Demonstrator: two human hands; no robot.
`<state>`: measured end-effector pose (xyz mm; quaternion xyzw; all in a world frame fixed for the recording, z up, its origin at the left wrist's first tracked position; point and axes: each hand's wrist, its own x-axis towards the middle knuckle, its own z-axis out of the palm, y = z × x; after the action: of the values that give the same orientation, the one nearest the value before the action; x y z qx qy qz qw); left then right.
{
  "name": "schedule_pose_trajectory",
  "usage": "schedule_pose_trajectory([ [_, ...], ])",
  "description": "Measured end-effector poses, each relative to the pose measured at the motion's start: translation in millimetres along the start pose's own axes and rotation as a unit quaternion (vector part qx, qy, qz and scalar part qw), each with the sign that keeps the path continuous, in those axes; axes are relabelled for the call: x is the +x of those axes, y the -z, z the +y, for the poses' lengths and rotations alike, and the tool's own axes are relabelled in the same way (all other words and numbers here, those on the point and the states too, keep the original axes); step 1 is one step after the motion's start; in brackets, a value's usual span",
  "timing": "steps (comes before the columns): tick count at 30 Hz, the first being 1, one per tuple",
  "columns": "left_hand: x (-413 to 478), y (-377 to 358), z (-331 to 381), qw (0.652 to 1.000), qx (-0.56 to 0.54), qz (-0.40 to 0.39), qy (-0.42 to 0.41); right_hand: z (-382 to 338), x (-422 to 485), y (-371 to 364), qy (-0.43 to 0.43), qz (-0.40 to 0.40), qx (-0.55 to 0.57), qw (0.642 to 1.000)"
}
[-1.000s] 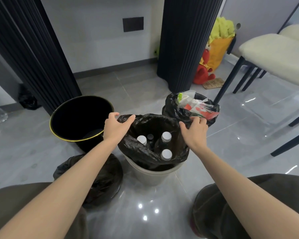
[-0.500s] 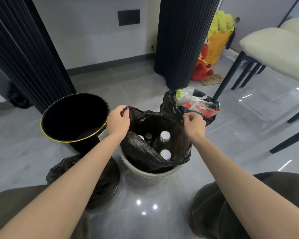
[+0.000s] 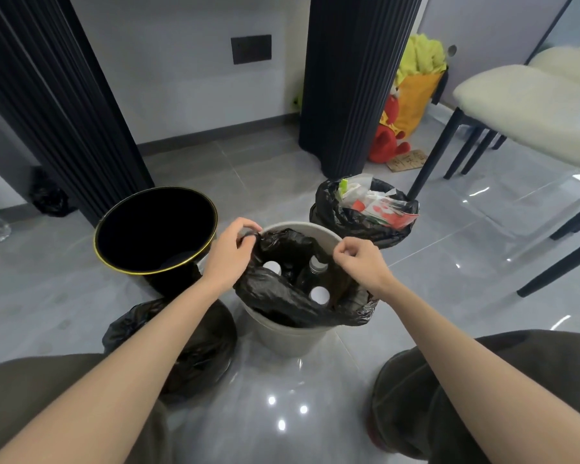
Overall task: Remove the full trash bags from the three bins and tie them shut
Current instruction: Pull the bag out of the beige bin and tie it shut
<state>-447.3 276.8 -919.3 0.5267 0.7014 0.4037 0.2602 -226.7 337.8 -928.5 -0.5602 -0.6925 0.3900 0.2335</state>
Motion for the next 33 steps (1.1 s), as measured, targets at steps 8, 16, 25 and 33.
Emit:
schedule_pose_trajectory([
  [8, -24, 19, 10, 0.991, 0.102, -0.041, 0.075, -25, -15, 11, 0.031, 0.012, -0.035, 0.999],
  [16, -38, 20, 2, 0.966, -0.039, -0.066, 0.247, 10, -26, 0, -0.171, -0.043, -0.18, 0.968],
  [25, -38, 8, 13, 0.982, -0.061, -0.114, 0.138, -13, -34, -8, -0.029, -0.045, 0.0, 0.999],
  [33, -35, -5, 19, 0.974, -0.074, -0.15, 0.154, -19, -40, -14, -0.119, -0.246, 0.103, 0.957],
])
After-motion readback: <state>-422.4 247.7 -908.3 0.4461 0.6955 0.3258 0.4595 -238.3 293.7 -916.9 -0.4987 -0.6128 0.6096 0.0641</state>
